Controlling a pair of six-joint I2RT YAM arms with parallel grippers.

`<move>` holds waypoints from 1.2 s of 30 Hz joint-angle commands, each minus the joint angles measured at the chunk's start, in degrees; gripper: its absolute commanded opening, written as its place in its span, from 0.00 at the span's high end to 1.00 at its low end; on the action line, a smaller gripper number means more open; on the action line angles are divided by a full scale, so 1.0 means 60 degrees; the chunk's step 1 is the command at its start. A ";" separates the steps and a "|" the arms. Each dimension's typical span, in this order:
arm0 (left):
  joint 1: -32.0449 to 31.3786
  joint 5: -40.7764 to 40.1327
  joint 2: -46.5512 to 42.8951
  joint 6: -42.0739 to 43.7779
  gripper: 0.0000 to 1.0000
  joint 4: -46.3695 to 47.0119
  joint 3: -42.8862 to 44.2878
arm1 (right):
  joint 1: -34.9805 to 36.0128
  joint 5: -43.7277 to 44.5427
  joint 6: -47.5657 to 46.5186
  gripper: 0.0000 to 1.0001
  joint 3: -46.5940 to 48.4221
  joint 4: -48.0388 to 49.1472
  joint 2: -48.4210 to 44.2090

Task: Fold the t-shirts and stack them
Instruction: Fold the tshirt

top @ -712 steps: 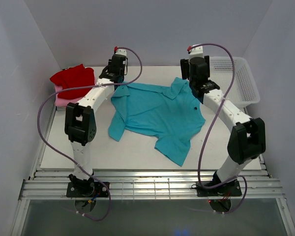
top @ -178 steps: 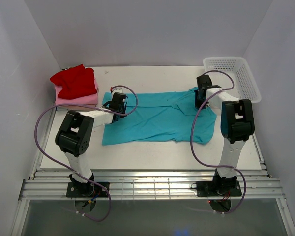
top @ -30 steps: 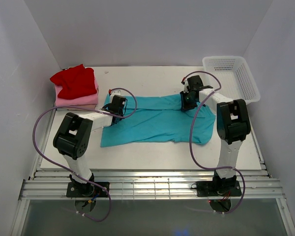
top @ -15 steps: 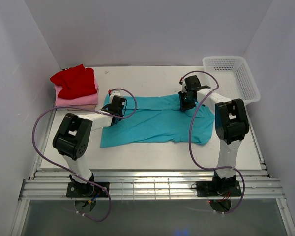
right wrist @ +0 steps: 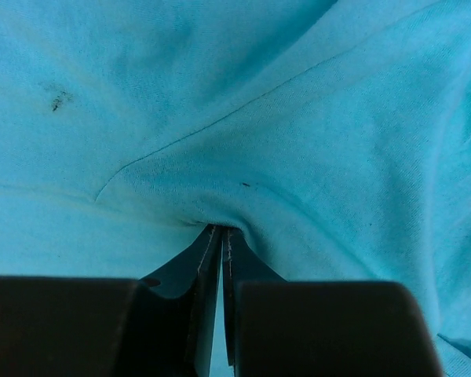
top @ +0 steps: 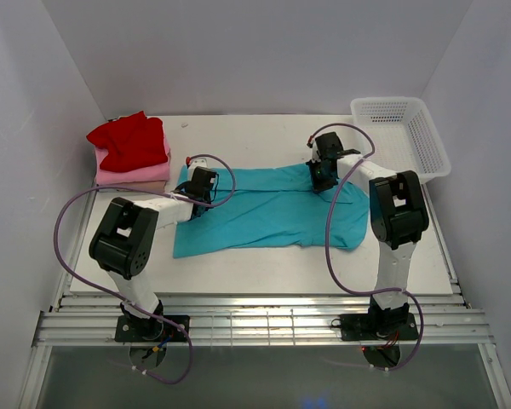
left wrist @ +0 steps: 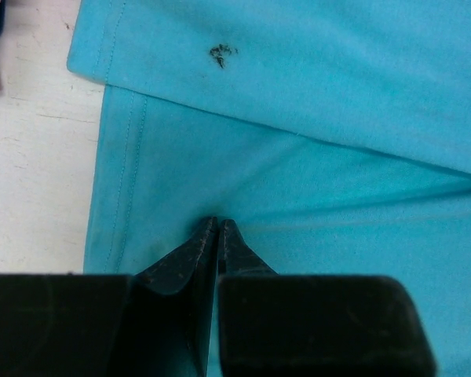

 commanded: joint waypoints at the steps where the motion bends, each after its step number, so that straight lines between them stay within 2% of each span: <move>1: 0.0106 -0.0233 -0.0495 0.0170 0.83 -0.0497 -0.0218 | 0.0098 0.0362 -0.0172 0.92 0.0137 0.0226 0.0265; 6: 0.0150 -0.0219 -0.0524 0.0156 0.83 -0.0453 -0.0306 | 0.0185 0.0536 -0.0216 0.92 0.0092 0.0256 0.0310; 10: 0.0165 -0.0219 -0.0553 0.0171 0.83 -0.0438 -0.0292 | 0.0317 0.0757 -0.0216 0.92 0.0194 0.0051 -0.0405; 17: 0.0165 -0.0029 -0.0568 0.0068 0.83 -0.0453 -0.0218 | 0.0625 0.1284 -0.0275 0.92 0.1044 -0.1442 -0.1228; 27: 0.0165 -0.0014 -0.0802 0.0141 0.83 -0.0555 -0.0233 | 0.1035 0.1739 0.0237 0.92 -0.0184 -0.1970 -0.1741; 36: 0.0165 0.0030 -0.0905 0.0171 0.83 -0.0599 -0.0174 | 0.1489 0.1797 0.0443 0.92 -0.0610 -0.2542 -0.1975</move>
